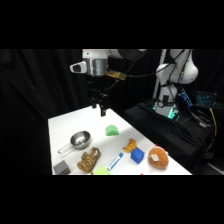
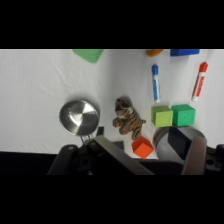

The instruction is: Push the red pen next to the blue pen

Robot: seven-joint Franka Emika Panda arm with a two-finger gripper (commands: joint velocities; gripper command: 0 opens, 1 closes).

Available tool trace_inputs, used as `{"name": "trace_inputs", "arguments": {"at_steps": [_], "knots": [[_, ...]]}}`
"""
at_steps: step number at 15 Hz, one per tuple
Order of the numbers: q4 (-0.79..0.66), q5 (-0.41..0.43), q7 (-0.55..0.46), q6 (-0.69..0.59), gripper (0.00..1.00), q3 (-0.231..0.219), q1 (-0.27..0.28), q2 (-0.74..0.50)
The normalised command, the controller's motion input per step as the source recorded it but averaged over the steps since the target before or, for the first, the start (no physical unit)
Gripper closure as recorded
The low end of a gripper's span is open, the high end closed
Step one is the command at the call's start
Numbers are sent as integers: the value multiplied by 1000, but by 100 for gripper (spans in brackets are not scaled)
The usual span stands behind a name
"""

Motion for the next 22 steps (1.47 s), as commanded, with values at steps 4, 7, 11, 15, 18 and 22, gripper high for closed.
{"name": "trace_inputs", "arguments": {"at_steps": [4, 7, 11, 15, 18, 22], "knots": [[129, -107, 198, -20, 0, 72, 61, -5], [264, -165, 327, -48, 0, 130, 152, 104], [299, -182, 334, -55, 0, 132, 180, 217], [249, -192, 306, 39, 0, 83, 172, 294], [203, -272, 307, 239, 0, 13, 172, 369], [250, -171, 262, 266, 0, -30, 178, 423]]}}
